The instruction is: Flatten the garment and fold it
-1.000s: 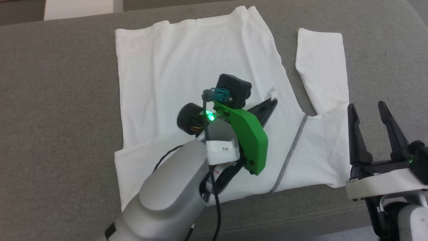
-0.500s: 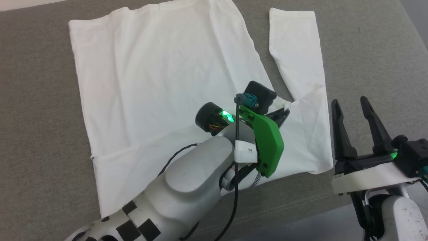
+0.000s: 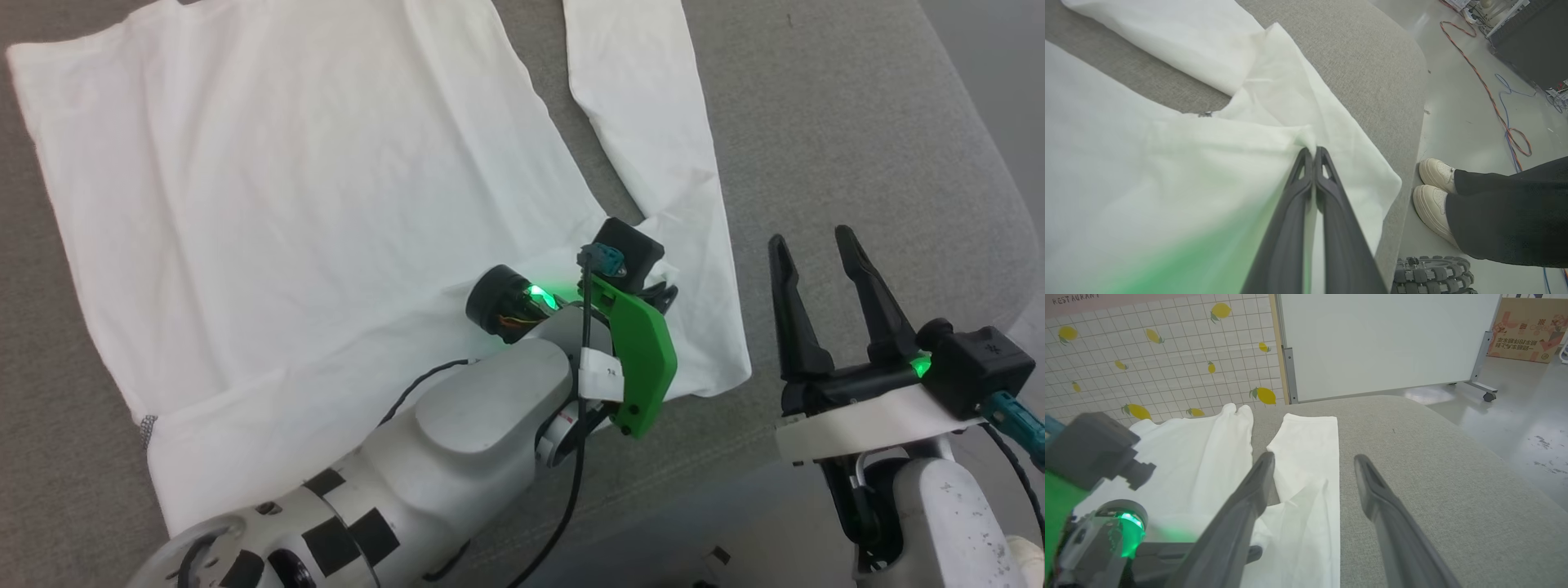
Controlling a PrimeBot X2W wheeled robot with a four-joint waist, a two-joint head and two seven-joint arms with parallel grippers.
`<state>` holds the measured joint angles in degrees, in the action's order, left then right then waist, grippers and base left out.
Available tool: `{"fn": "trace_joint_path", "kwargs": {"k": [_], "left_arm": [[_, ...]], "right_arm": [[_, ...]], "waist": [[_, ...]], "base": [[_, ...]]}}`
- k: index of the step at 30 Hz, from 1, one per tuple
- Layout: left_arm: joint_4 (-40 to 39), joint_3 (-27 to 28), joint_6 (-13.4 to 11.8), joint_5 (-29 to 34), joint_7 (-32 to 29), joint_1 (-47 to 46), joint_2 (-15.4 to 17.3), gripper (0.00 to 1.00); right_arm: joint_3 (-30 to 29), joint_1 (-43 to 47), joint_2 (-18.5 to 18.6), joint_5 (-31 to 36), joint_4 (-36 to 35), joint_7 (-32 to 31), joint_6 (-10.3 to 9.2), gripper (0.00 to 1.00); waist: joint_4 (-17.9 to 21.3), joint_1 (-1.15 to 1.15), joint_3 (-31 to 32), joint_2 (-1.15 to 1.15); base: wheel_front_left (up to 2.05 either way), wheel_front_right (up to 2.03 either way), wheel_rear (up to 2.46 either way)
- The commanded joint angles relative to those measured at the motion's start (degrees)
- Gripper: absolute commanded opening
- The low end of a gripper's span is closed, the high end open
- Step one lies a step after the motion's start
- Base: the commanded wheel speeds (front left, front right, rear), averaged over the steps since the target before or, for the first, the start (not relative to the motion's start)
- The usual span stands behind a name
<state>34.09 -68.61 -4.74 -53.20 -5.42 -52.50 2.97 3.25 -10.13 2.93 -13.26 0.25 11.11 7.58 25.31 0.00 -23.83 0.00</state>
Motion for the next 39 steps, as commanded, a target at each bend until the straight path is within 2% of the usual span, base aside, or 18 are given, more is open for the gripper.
{"fn": "trace_joint_path", "kwargs": {"k": [1, 6, 7, 8, 10, 15, 18, 20, 21, 25, 29, 34, 39], "left_arm": [[1.0, -0.5, -0.5, -0.9, 0.4, -1.4, -0.1, 0.00], [4.1, -2.8, -0.2, -2.0, -1.0, -2.0, -0.1, 0.00], [4.6, -3.3, 0.1, -2.0, -2.1, -2.0, -0.1, 0.04], [5.2, -3.7, 0.5, -1.7, -3.6, -1.9, -0.1, 0.41], [5.5, -4.2, 1.5, -1.5, -5.5, -1.5, -0.1, 1.00], [4.8, -4.6, 2.8, -0.1, -8.8, -1.5, -0.1, 1.00], [2.4, -4.6, 3.0, -0.2, -7.4, -2.3, -0.1, 1.00], [0.6, -3.9, 2.5, -1.2, -4.5, -2.8, -0.1, 1.00], [-1.5, -1.5, 1.5, -2.8, 1.5, -3.0, -0.1, 1.00], [-1.9, 2.8, -0.3, -3.2, 10.3, -2.6, 0.4, 1.00], [-3.2, 7.5, -1.6, -3.5, 17.6, -0.9, 4.3, 1.00], [-8.6, 15.3, -3.2, -2.6, 20.3, 3.9, 11.0, 1.00], [-20.2, 30.5, -4.4, 4.2, 20.4, 14.0, 16.9, 1.00]], "right_arm": [[0.3, -1.2, -0.1, -0.5, 0.4, 0.6, -0.09, 1.00], [0.7, -1.6, -0.1, -0.7, 1.5, 1.3, -0.09, 1.00], [0.6, -1.6, -0.1, -0.7, 1.7, 1.5, -0.09, 1.00], [0.5, -1.6, -0.1, -0.7, 1.9, 1.6, -0.09, 1.00], [0.2, -1.7, -0.1, -0.6, 2.2, 1.7, -0.09, 1.00], [-0.4, -1.8, -0.1, -0.1, 2.3, 1.7, -0.09, 1.00], [-1.1, -1.6, -0.1, 0.6, 2.0, 1.4, -0.09, 1.00], [-1.7, -1.4, -0.1, 1.2, 1.6, 1.0, -0.09, 1.00], [-2.9, -1.0, -0.1, 2.2, 0.8, -0.1, -0.09, 1.00], [-5.2, -0.8, -0.1, 3.9, -0.5, -1.7, -0.09, 1.00], [-7.5, -1.4, -0.1, 5.2, -1.1, -3.7, -0.09, 1.00], [-10.0, -3.9, 0.3, 6.2, 0.5, -6.5, -0.09, 1.00], [-12.4, -8.7, 2.5, 5.0, 4.8, -9.6, -0.09, 1.00]], "waist": [[1.6, 0.00, -1.3, 0.00], [2.1, 0.00, -1.4, 0.00], [2.0, 0.00, -1.3, 0.00], [1.9, 0.00, -1.3, 0.00], [1.5, 0.00, -0.9, 0.00], [-0.3, 0.00, 0.5, 0.00], [-2.0, 0.00, 1.7, 0.00], [-3.2, 0.00, 2.6, 0.00], [-5.3, 0.00, 4.0, 0.00], [-8.5, 0.00, 5.4, 0.00], [-11.5, 0.00, 6.1, 0.00], [-14.3, 0.00, 6.4, 0.00], [-16.6, 0.00, 5.8, 0.00]], "base": [[0.00, 0.00, 0.00], [0.00, 0.00, 0.00], [0.00, 0.00, 0.00], [0.00, 0.00, 0.00], [0.00, 0.00, 0.00], [0.00, 0.00, 0.00], [0.00, 0.00, 0.00], [0.00, 0.00, 0.00], [0.00, 0.00, 0.00], [0.00, 0.00, 0.00], [0.00, 0.00, 0.00], [0.00, 0.00, 0.00], [0.00, 0.00, 0.00]]}}
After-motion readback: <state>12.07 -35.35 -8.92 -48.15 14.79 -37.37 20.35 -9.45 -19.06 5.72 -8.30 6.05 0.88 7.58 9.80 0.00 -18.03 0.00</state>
